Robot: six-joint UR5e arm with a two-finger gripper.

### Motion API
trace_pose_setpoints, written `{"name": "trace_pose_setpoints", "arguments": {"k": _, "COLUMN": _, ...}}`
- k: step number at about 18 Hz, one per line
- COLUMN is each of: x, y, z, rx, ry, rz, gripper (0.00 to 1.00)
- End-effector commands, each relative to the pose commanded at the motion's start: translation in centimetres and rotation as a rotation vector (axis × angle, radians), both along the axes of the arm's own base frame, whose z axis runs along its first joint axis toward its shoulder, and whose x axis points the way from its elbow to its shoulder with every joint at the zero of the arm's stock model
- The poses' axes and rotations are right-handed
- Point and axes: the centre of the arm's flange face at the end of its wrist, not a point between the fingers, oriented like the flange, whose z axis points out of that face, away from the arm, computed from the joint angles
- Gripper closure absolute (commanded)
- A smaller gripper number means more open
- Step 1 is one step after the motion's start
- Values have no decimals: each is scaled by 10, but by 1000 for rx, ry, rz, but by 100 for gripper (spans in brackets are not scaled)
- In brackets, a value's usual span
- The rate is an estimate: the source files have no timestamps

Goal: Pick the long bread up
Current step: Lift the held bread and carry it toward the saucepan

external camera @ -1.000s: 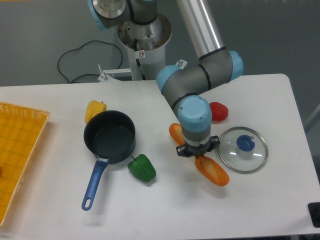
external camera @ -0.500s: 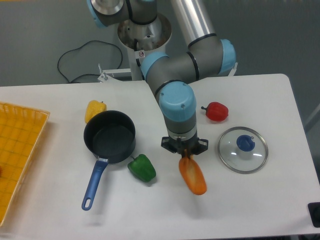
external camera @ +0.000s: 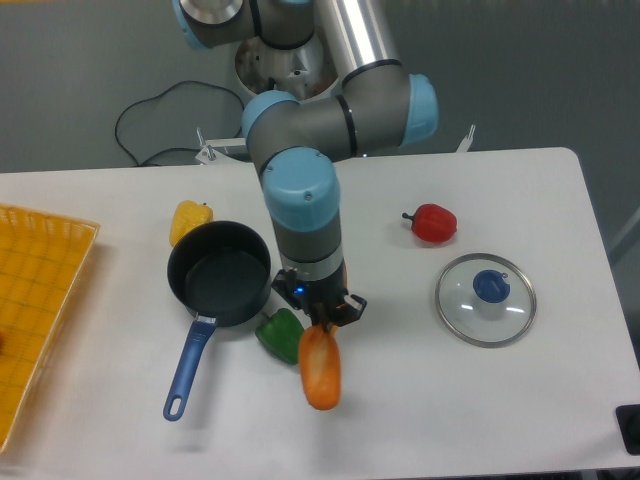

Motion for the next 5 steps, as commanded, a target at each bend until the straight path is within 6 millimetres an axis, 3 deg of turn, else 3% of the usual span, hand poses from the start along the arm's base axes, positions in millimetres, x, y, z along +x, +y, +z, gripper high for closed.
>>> {"name": "trace_pose_setpoints", "arguments": {"k": 5, "x": 2, "y": -1, "z": -3, "rx": -5, "ry": -6, "rz": 1, "gripper": 94}}
